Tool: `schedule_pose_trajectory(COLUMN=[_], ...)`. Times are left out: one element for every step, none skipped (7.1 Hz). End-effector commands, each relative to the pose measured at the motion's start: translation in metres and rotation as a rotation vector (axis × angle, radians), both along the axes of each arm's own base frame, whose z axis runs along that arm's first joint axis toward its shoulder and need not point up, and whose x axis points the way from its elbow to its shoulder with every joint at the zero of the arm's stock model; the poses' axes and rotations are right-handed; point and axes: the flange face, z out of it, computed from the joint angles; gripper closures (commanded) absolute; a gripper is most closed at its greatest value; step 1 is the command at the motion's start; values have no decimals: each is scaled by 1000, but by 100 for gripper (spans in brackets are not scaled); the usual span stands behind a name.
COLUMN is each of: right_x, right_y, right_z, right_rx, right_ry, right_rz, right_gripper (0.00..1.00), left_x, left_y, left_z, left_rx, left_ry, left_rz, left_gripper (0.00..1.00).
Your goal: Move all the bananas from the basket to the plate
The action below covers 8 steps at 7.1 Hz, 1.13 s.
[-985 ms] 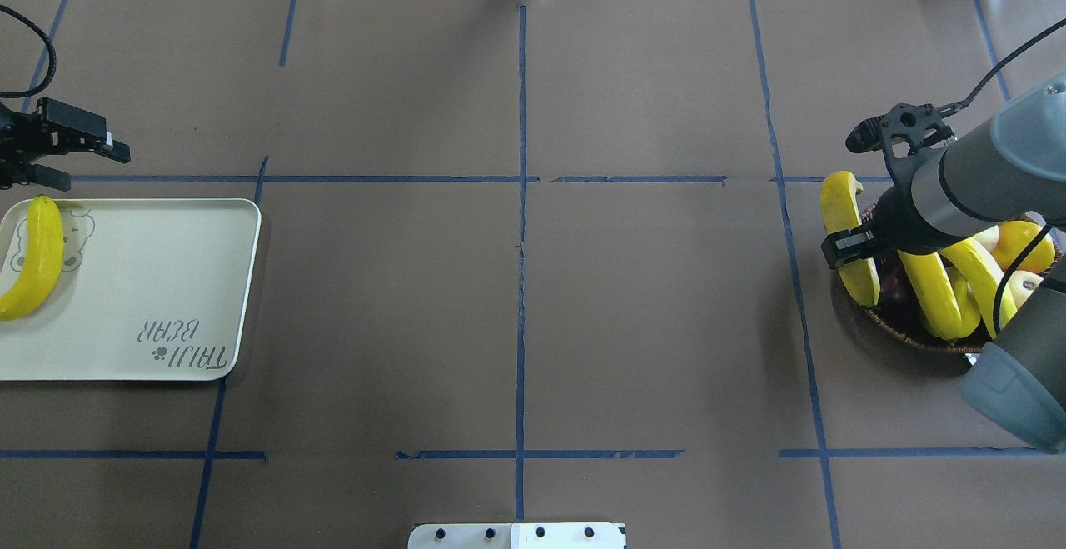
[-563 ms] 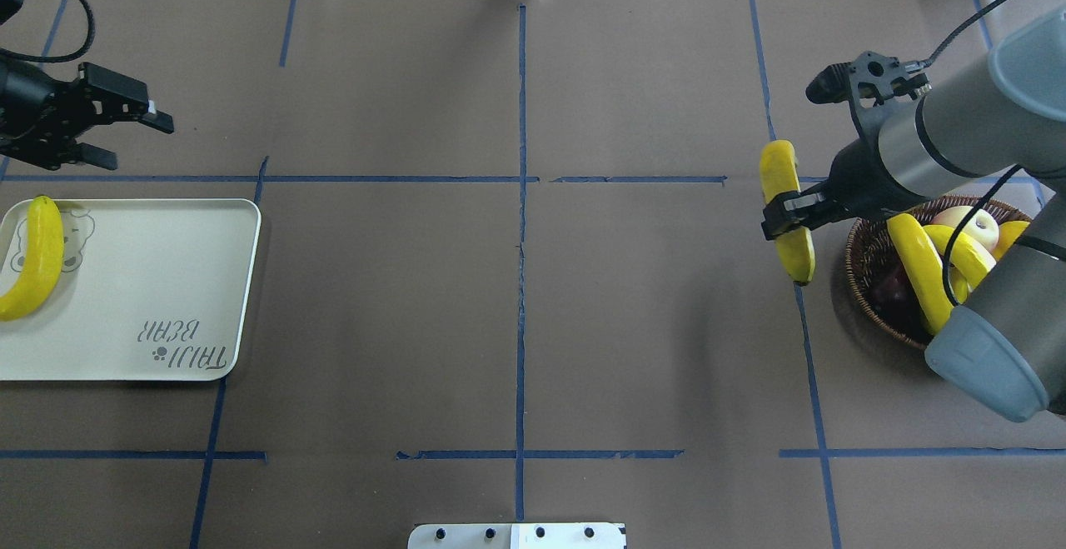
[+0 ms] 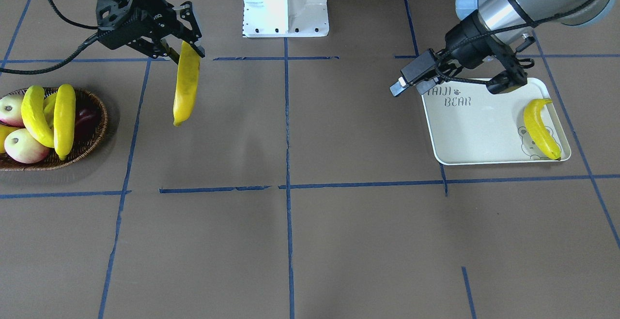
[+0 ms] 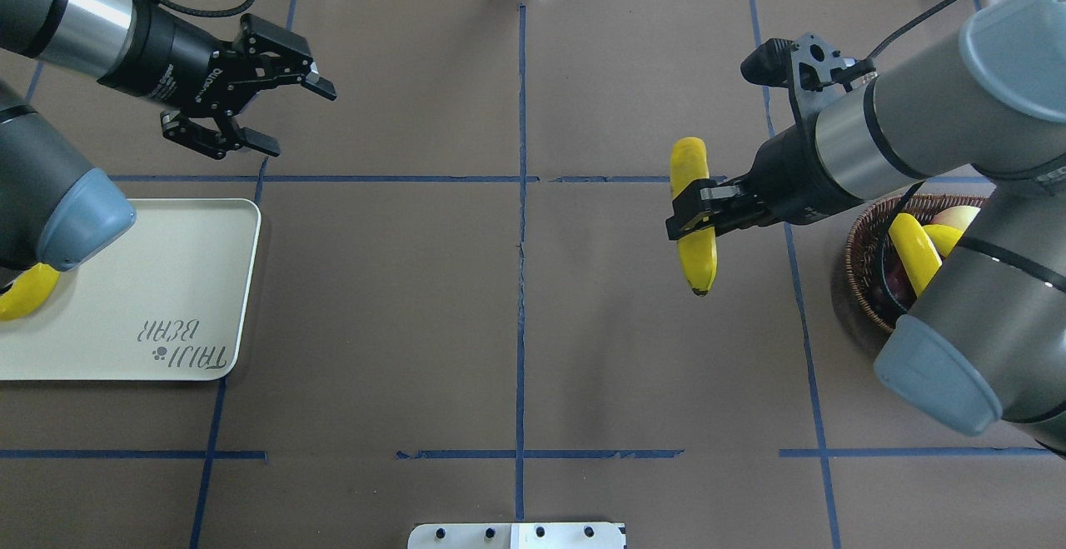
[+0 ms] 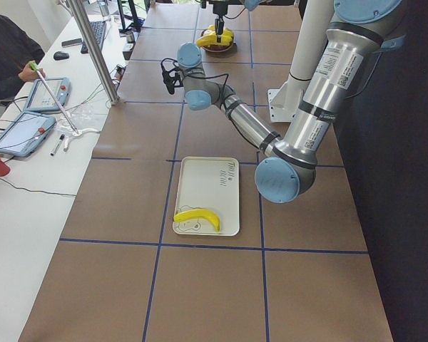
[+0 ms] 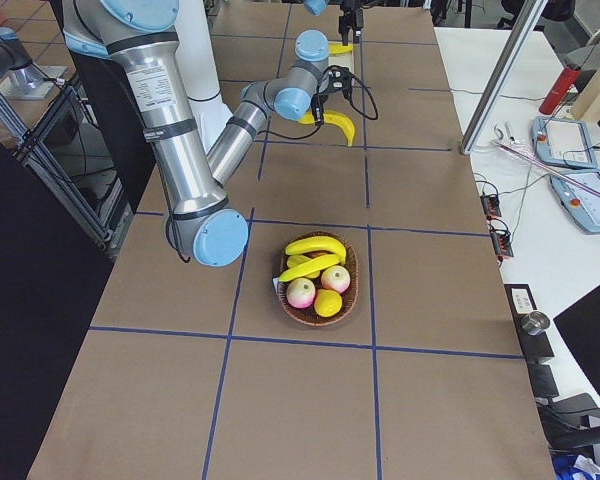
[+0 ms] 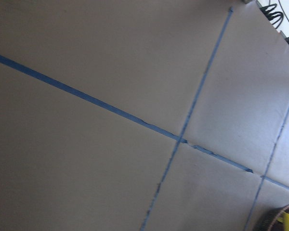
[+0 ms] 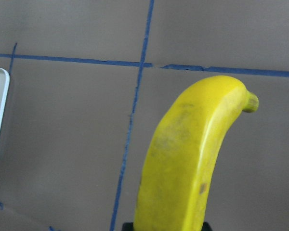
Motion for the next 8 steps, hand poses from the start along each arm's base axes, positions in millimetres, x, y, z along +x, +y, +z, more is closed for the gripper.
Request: schedule_pose_trajectory(right_x=[-18,-24,-38,-54,-64,-64,-66,-64], right_y=[31,41,50,60,66,66,68,69], right_z=[-18,-32,-43,-57,-71,-76,-81,-83], right_rx=[25,50,77,106,131,142,146,153], right_ry=[-72,-94,-105,-118,-135,-143,-151,-163], right_rz=[-42,-52,-49,-43,-33,-20,-23,-24], right_gripper=[98,99,99,99,99,98,98,98], left_x=[27,56,82,94,109,119,125,133], left_y=[12,25,43,52,66,75,80,84], left_z=[-40,-52,-62,-76,-81,-82,-83,-89], left_rx=[15,15,-8,-37,-41,-43,-45,-40], left_ry=[95,130,176,208,216,218,218,226], left_rz=[-19,-89,-94,-101,-66,-43,-31,-36], left_gripper=[0,0,0,0,0,0,0,0])
